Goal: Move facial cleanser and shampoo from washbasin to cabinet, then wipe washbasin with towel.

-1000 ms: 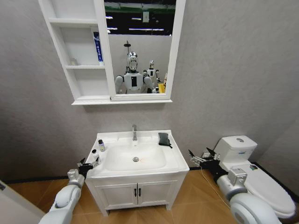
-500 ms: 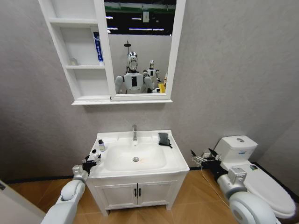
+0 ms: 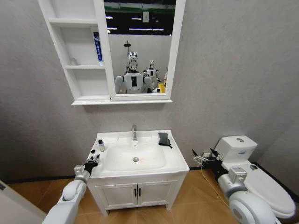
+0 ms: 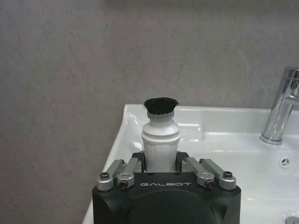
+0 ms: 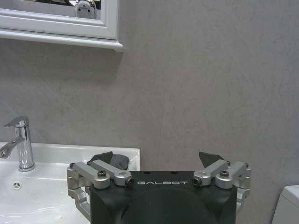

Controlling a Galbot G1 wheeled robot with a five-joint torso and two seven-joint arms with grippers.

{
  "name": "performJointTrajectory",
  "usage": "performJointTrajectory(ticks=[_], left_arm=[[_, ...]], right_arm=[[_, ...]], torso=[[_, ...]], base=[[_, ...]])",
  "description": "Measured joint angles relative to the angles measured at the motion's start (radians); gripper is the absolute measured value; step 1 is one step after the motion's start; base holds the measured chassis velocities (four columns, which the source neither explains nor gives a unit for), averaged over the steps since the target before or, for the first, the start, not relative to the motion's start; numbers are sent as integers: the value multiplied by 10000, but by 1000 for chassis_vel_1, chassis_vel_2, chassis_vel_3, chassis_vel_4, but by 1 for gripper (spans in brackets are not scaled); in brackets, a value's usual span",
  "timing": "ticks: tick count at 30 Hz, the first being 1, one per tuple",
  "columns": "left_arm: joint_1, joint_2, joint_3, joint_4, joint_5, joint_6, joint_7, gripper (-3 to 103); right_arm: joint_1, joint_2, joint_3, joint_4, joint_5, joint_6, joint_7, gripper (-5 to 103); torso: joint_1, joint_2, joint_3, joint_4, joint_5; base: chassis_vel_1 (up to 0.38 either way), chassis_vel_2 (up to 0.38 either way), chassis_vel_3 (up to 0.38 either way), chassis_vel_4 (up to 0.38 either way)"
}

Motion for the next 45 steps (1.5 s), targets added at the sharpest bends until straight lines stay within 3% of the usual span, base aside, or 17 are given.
performJointTrajectory(ticks=[4, 6, 7, 10, 11, 13, 17, 19, 21, 24, 25, 27, 28, 32, 39, 42, 45], left_arm=[[56, 516, 5, -911, -538, 394, -641, 32], [-116, 1399, 68, -2161, -1527, 887, -1664, 32], [-116, 1399, 68, -2161, -1527, 887, -1664, 32], [-1168, 3278, 271, -3512, -3428, 1957, -3216, 32], [-1168, 3278, 271, -3512, -3428, 1957, -3216, 32], [-2468, 4410, 703, -3638, -4839, 2574, -3628, 32], [-4122, 5069, 1485, -3155, -5866, 2970, -3708, 32], [-6597, 5420, 3031, -2008, -6472, 3254, -3576, 32], [-7584, 5429, 3705, -1515, -6548, 3338, -3434, 32], [-10176, 4961, 5600, 136, -6517, 3389, -3070, 31], [-10176, 4961, 5600, 136, -6517, 3389, -3070, 31], [-11565, 4166, 6367, 1563, -6306, 3391, -2845, 31], [-11565, 4166, 6367, 1563, -6306, 3391, -2845, 31], [-13061, 2670, 6989, 4322, -5259, 2951, -2275, 31], [-13717, 1556, 7158, 6056, -4252, 2468, -1580, 31], [-13735, 1479, 7094, 6165, -4105, 2552, -1543, 31], [-13749, 1530, 6882, 6208, -3959, 3099, -1519, 31]], right_arm=[[144, 23, -79, -64, -11, -39, 11, 100], [262, 34, -151, -96, -10, -84, 28, 100], [262, 34, -151, -96, -10, -84, 28, 100], [336, 114, -249, -112, -26, -125, 33, 100], [336, 114, -249, -112, -26, -125, 33, 100], [358, 171, -324, -112, -51, -187, 13, 100], [405, 190, -365, -98, -55, -236, -3, 100], [444, 188, -351, -95, -54, -250, -12, 100], [446, 187, -327, -96, -54, -250, -17, 100], [414, 192, -248, -132, -52, -265, -23, 100], [414, 192, -248, -132, -52, -265, -23, 100], [353, 203, -186, -150, -43, -267, -32, 100], [353, 203, -186, -150, -43, -267, -32, 100], [250, 299, -51, -235, -104, -214, -26, 100], [162, 508, 36, -246, -176, -190, 6, 100], [125, 546, 97, -248, -179, -170, 29, 100], [59, 567, 136, -292, -229, -91, 41, 100]], torso=[[0, -1, 0, 3, -1], [-1, -1, 0, 5, -2], [-1, -1, 0, 5, -2], [-1, 1, 0, 0, 2], [-1, 1, 0, 0, 2], [-2, 1, -1, 2, 3], [-1, 1, 0, 3, -1], [-1, 1, 0, 1, 0], [0, 1, 1, 2, -4], [1, 0, 1, -2, 3], [1, 0, 1, -2, 3], [1, 0, 2, -1, -1], [1, 0, 2, -1, -1], [1, -1, 2, 6, -3], [4, -1, 3, -5, 4], [3, -1, 2, 0, 3], [0, -1, 0, 6, 0]], base=[[0, 0, 0, 0], [0, 0, 0, 0], [0, 0, 0, 0], [0, 0, 0, 0], [0, 0, 0, 0], [0, 0, 0, 0], [0, 0, 0, 0], [0, 0, 0, 0], [0, 0, 0, 0], [0, 0, 0, 0], [0, 0, 0, 0], [0, 0, 0, 0], [0, 0, 0, 0], [0, 0, 0, 0], [0, 0, 0, 0], [0, 0, 0, 0], [0, 0, 0, 0]])
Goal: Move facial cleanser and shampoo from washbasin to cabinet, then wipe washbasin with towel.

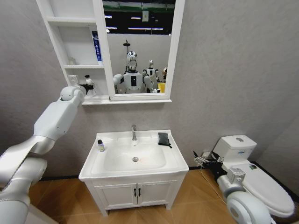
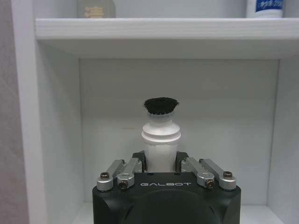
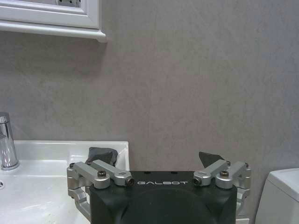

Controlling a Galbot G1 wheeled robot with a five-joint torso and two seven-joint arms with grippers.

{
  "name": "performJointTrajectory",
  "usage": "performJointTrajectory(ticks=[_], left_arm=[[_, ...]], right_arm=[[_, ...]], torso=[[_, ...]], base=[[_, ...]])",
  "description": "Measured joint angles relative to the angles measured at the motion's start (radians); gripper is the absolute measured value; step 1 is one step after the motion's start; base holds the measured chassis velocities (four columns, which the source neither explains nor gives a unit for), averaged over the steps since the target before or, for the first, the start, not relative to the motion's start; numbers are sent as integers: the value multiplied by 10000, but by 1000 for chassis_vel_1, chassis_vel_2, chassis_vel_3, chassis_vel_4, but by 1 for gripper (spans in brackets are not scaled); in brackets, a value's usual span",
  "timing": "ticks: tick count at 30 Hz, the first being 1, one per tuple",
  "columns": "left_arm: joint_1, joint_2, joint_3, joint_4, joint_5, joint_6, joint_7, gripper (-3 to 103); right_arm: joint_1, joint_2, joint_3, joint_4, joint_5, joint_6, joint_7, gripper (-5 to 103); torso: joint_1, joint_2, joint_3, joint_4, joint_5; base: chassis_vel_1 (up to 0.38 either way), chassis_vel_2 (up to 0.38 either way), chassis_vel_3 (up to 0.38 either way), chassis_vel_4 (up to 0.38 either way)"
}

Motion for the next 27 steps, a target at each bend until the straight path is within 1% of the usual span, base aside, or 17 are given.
performJointTrajectory(ticks=[1, 2, 3, 4, 5, 6, 7, 9, 12, 13, 17, 26, 27], left_arm=[[0, 0, 0, 0, 0, 0, 0, 31], [-70, -21, -115, 98, 90, 320, 2, 31], [-234, -84, -275, 318, 192, 786, 113, 31], [-234, -84, -275, 318, 192, 786, 113, 31], [-444, -165, -341, 633, 318, 1131, 442, 31], [-444, -165, -341, 633, 318, 1131, 442, 31], [-607, -241, -348, 925, 476, 1208, 769, 31], [-862, -419, -387, 1462, 788, 1213, 1157, 31], [-973, -529, -427, 1732, 906, 1177, 1301, 31], [-1016, -572, -446, 1870, 1044, 1012, 1382, 31], [-1063, -613, -507, 2028, 1241, 886, 1492, 31], [-1152, -494, -451, 2081, 1328, 1009, 1515, 30], [-1168, -479, -442, 2076, 1326, 1052, 1513, 35]], right_arm=[[0, 0, 0, 0, 0, 0, 0, 100], [-2, 0, -2, -19, -29, 17, 1, 100], [0, 2, -32, -49, -93, 38, 2, 100], [0, 2, -32, -49, -93, 38, 2, 100], [8, 7, -79, -75, -148, 57, 3, 100], [8, 7, -79, -75, -148, 57, 3, 100], [10, 12, -110, -80, -164, 61, 2, 100], [-7, 35, -125, -82, -173, 61, 2, 100], [-35, 49, -118, -86, -173, 62, 1, 100], [-58, 58, -102, -93, -173, 64, 0, 100], [-84, 90, -92, -121, -180, 79, -1, 100], [-104, 61, -173, -152, -245, 123, -22, 100], [-107, 29, -173, -157, -239, 123, -25, 100]], torso=[[0, 0, 0, 0, 0], [0, 0, 0, 0, -3], [-1, 0, 0, 0, -2], [-1, 0, 0, 0, -2], [0, 0, -1, -2, 4], [0, 0, -1, -2, 4], [0, 0, 0, -5, 2], [0, 0, 0, -7, 2], [0, 0, 0, -7, 1], [0, 0, 0, -7, 0], [0, 0, 0, -6, 1], [0, 0, 0, -3, 0], [0, 0, 0, -3, 0]], base=[[0, 0, 0, 0], [0, 0, 0, 0], [0, 0, 0, 0], [0, 0, 0, 0], [0, 0, 0, 0], [0, 0, 0, 0], [0, 0, 0, 0], [0, 0, 0, 0], [0, 0, 0, 0], [0, 0, 0, 0], [0, 0, 0, 0], [0, 0, 0, 0], [0, 0, 0, 0]])
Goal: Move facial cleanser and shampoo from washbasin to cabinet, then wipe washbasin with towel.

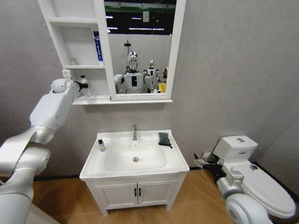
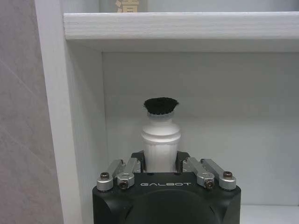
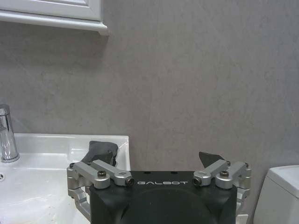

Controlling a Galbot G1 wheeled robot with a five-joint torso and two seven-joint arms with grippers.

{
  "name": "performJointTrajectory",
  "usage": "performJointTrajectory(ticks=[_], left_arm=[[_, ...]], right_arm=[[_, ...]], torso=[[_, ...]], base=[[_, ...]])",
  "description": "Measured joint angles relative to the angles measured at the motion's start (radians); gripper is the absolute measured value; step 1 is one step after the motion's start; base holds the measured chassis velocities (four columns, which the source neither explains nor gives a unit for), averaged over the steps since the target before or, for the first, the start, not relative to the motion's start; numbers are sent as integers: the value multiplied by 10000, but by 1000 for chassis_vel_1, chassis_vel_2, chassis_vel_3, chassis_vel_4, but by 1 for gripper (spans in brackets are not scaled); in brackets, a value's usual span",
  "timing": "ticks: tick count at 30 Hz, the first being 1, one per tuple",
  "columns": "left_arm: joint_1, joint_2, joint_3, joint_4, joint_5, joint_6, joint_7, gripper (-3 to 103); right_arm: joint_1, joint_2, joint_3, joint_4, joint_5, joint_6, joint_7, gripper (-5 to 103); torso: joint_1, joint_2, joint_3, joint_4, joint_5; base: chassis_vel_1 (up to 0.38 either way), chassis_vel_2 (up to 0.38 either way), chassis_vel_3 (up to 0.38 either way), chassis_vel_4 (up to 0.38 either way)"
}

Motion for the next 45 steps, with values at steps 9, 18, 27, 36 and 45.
performJointTrajectory(ticks=[9, 18, 27, 36, 45], left_arm=[[-99, -47, 50, 235, 10, -117, -81, 68], [774, 730, -246, -1920, -678, 131, -1027, 98], [4523, 3217, -1687, -8113, -3958, 227, -4106, 100], [10732, 3244, -3744, -10933, -2346, -1909, -4416, 100], [12603, 644, -3757, -8748, 472, -3711, -3607, 100]], right_arm=[[18, -86, 18, -5, 34, -2, 4, 100], [8, -101, 39, 43, 35, 5, 64, 100], [-163, 71, 205, 185, 24, 17, 137, 100], [-129, 194, -87, 298, -98, -41, 166, 100], [-313, 195, -64, 360, -190, -59, 238, 100]], torso=[[1, 0, 0, -2, 1], [1, 0, 0, -3, -5], [-2, 3, -3, -1, -1], [-3, 3, -2, 1, 3], [1, 1, 0, -5, 1]], base=[[0, 0, 0, 0], [0, 0, 0, 0], [0, 0, 0, 0], [0, 0, 0, 0], [0, 0, 0, 0]])
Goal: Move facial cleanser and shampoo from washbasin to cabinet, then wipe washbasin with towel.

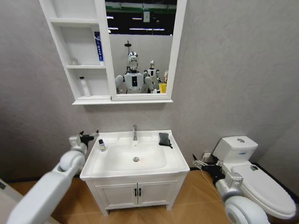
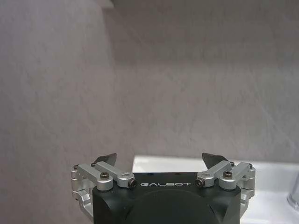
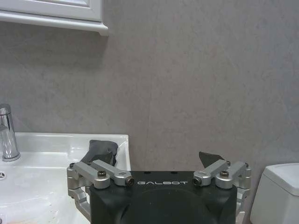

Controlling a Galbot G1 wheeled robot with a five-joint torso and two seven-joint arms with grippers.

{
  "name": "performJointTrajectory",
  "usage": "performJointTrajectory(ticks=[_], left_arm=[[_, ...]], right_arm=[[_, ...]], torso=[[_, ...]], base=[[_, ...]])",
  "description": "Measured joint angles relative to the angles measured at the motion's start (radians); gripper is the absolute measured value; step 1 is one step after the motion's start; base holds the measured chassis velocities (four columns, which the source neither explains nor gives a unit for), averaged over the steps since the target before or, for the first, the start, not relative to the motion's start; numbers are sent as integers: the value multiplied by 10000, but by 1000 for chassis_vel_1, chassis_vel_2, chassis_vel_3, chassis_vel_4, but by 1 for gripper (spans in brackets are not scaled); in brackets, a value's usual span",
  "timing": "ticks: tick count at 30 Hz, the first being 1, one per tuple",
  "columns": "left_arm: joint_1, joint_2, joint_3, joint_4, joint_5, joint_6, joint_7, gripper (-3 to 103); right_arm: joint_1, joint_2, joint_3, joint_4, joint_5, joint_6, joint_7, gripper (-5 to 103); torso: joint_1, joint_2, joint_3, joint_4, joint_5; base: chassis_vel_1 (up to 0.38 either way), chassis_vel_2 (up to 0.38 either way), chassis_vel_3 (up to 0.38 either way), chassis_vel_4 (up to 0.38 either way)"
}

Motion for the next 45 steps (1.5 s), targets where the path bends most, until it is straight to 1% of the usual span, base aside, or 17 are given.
performJointTrajectory(ticks=[1, 4, 9, 16, 18, 27, 31, 32, 33, 34, 35, 37, 38, 39, 41, 44, 45], left_arm=[[0, -408, 128, 527, 471, -106, 253, 100], [-43, -657, 228, 875, 741, -134, 362, 100], [-606, -1421, 391, 2432, 1430, -314, 619, 100], [-1467, -1825, 413, 3723, 1781, -384, 765, 100], [-1863, -1974, 483, 4310, 1946, -384, 998, 100], [-2597, -2306, 620, 5413, 2204, -386, 1354, 103], [-2802, -2404, 614, 5768, 2383, -469, 1532, 96], [-2876, -2439, 602, 5912, 2446, -511, 1547, 91], [-2906, -2452, 597, 5969, 2459, -517, 1548, 81], [-2906, -2452, 597, 5969, 2459, -517, 1548, 81], [-2917, -2452, 595, 5988, 2465, -517, 1550, 75], [-2923, -2449, 594, 5993, 2470, -516, 1552, 75], [-2924, -2437, 595, 5993, 2493, -517, 1556, 70], [-2925, -2399, 594, 5985, 2543, -515, 1578, 58], [-2927, -2357, 597, 5942, 2564, -511, 1609, 58], [-2911, -2238, 619, 5675, 2507, -389, 1586, 43], [-2832, -2154, 651, 5397, 2360, -286, 1446, 43]], right_arm=[[0, 1, 0, -6, 17, -4, 33, 100], [21, 1, -34, -3, 113, -27, 66, 100], [150, -37, -58, 77, 534, -118, 147, 100], [108, 53, 59, 17, 545, -117, 159, 100], [79, 160, 41, -46, 452, -35, 157, 100], [63, 393, -35, -126, 364, 86, 179, 100], [-34, 524, -18, -131, 463, 139, 310, 100], [-122, 640, -4, -130, 513, 143, 379, 100], [-158, 708, -2, -130, 514, 148, 388, 100], [-158, 708, -2, -130, 514, 148, 388, 100], [-165, 741, -8, -128, 513, 148, 400, 100], [-155, 752, -26, -127, 509, 148, 417, 100], [-132, 750, -38, -127, 503, 148, 428, 100], [-84, 695, -44, -136, 493, 148, 448, 100], [-51, 626, -43, -165, 482, 148, 455, 100], [-24, 489, -18, -198, 478, 136, 481, 100], [-19, 463, -17, -199, 479, 125, 497, 100]], torso=[[0, 0, 0, -1, 4], [-1, 0, 0, 1, 3], [0, -1, 0, 4, 1], [0, -1, 0, 1, 1], [1, -1, 1, 2, 1], [0, -1, 1, 3, 0], [1, -1, 1, 3, 0], [1, -1, 1, 1, 0], [0, -1, 0, 2, 0], [0, -1, 0, 2, 0], [0, -1, 1, 2, 0], [0, -1, 0, 2, 0], [0, -1, 0, 2, 0], [0, -1, 0, 3, -1], [0, -1, 1, 4, -1], [0, -1, 1, 2, 0], [0, -1, 1, 1, -1]], base=[[0, 0, 0, 0], [0, 0, 0, 0], [0, 0, 0, 0], [0, 0, 0, 0], [0, 0, 0, 0], [0, 0, 0, 0], [0, 0, 0, 0], [0, 0, 0, 0], [0, 0, 0, 0], [0, 0, 0, 0], [0, 0, 0, 0], [0, 0, 0, 0], [0, 0, 0, 0], [0, 0, 0, 0], [0, 0, 0, 0], [0, 0, 0, 0], [0, 0, 0, 0]])
